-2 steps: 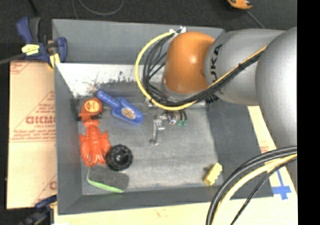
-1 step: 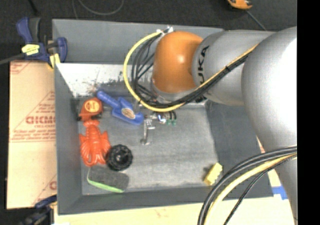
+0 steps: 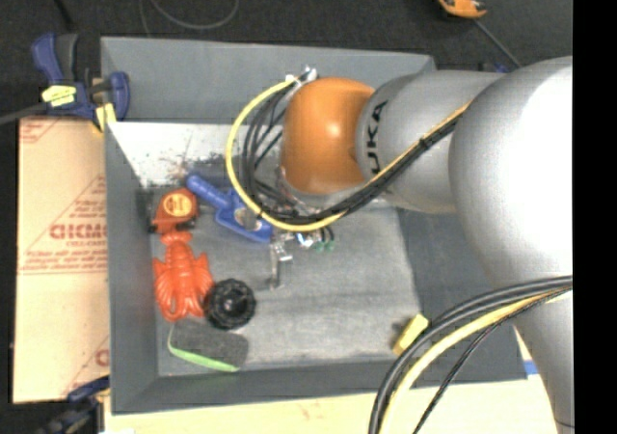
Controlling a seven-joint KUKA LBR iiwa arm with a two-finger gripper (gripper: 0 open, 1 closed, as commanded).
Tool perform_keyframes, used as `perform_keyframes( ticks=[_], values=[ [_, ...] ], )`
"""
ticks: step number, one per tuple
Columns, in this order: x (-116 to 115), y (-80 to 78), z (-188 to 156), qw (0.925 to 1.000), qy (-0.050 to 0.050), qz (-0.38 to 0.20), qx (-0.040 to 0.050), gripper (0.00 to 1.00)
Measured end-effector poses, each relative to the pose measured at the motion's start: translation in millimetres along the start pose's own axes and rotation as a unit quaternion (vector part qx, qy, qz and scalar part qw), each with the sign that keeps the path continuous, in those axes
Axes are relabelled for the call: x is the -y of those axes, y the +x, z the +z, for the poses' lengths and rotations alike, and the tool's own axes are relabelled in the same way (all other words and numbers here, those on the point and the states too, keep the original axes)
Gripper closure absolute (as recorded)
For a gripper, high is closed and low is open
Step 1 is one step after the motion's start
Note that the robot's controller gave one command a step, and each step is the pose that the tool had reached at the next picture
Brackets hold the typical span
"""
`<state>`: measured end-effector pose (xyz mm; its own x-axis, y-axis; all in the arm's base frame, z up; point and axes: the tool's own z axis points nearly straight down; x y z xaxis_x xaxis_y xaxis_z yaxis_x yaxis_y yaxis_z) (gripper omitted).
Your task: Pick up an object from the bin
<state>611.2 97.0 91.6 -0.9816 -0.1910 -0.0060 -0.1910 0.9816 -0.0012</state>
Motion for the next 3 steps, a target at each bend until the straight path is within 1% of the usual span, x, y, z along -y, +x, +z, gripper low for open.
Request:
perform_keyframes(
  ticks=[1,2,3],
  values=[
    [-0.7,19.9,20.6,0.9918,-0.001,-0.128,-0.0011,1.0],
    [-1.0,20.0,20.6,0.9919,-0.002,-0.127,-0.0011,0.0],
    [-1.1,20.0,20.6,0.9919,-0.002,-0.127,-0.0011,0.0]
  ],
)
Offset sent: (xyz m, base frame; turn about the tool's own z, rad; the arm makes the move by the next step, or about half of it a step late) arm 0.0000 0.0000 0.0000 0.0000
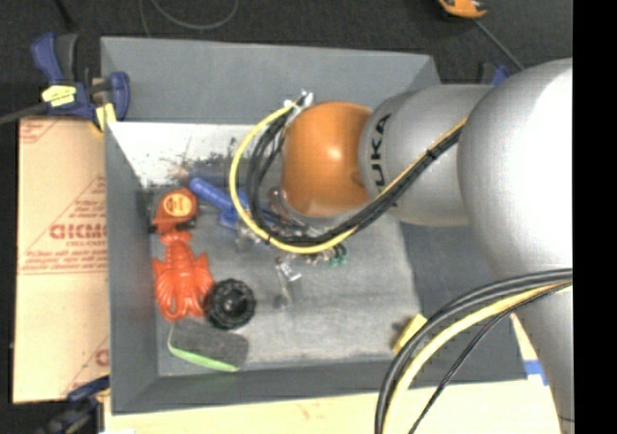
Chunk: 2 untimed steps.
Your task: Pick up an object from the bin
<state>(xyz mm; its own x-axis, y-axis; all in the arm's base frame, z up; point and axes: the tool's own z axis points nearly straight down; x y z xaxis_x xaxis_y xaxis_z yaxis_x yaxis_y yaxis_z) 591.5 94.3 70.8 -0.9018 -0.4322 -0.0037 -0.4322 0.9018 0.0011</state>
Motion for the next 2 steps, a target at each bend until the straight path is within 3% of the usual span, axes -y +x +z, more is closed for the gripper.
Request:
perform_keyframes(
  ticks=[1,2],
  values=[
    [-11,10.2,0,0.9995,0.002,-0.033,0.0003,0.0],
    [-48,21.1,0,0.9981,0.0,-0.062,-0.0008,0.0]
  ],
)
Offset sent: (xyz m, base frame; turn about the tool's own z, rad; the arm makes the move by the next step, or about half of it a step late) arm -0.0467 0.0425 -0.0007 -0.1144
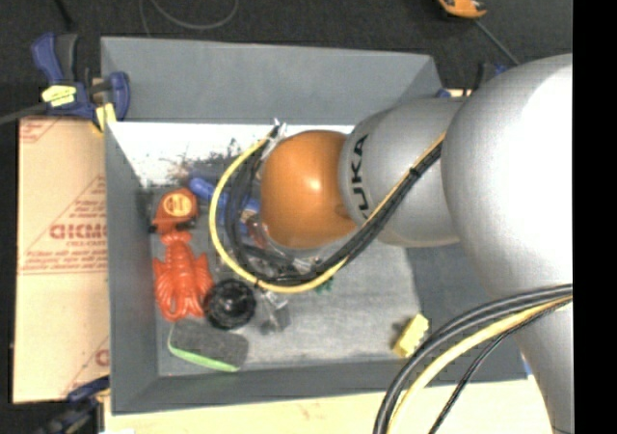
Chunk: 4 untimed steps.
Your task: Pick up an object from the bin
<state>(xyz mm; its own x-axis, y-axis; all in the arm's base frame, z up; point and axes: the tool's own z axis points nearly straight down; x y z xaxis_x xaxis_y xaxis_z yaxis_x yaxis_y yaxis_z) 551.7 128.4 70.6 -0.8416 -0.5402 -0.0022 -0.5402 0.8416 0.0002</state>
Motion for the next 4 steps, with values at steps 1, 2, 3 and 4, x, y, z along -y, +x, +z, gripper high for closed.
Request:
perform_keyframes(
  ticks=[1,2,3,4],
  values=[
    [-49,14.0,-3,0.9973,0.0,-0.074,-0.0001,1.0],
    [-49,14.0,-3,0.9973,0.0,-0.074,-0.0001,1.0],
    [-52,4.2,-49,0.9972,0.0,-0.075,-0.0002,1.0],
    [-52,4.2,-49,0.9972,0.0,-0.075,-0.0002,1.0]
  ],
)
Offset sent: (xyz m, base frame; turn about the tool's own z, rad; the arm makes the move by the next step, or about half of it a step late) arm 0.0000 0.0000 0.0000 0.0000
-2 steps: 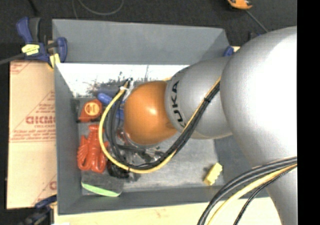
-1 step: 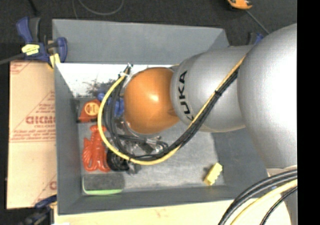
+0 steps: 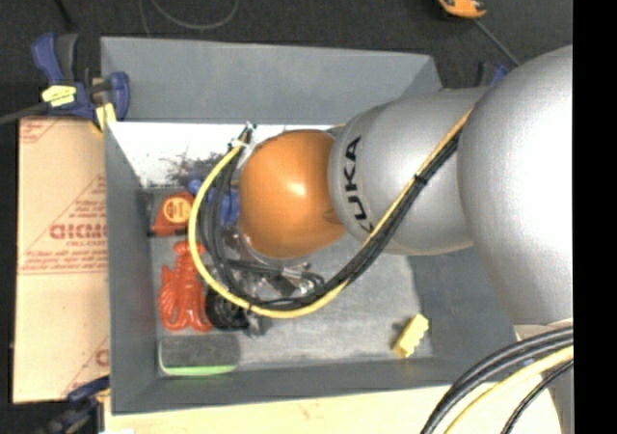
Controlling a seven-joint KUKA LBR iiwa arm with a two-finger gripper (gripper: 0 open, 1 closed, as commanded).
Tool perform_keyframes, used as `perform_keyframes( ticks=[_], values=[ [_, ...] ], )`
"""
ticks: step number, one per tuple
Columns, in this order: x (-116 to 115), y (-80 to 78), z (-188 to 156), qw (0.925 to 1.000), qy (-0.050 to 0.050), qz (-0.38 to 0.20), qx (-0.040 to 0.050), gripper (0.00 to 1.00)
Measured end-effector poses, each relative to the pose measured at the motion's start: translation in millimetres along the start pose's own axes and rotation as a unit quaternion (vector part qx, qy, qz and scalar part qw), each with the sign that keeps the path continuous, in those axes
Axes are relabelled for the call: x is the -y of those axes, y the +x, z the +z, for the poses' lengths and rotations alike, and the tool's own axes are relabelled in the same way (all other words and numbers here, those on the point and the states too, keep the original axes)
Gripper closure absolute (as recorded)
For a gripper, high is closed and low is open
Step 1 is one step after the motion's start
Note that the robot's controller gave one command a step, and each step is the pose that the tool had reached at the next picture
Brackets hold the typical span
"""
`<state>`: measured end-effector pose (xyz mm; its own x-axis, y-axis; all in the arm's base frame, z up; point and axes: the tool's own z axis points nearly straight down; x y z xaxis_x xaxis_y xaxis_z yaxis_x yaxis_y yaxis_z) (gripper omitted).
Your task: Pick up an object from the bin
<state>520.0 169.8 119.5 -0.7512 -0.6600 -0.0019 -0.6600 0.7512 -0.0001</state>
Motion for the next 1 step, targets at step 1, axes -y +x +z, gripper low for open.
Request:
perform_keyframes(
  ticks=[1],
  values=[
    [16.5,-9.3,-91.4,0.9993,0.0,-0.038,0.0006,1.0]
  ],
)
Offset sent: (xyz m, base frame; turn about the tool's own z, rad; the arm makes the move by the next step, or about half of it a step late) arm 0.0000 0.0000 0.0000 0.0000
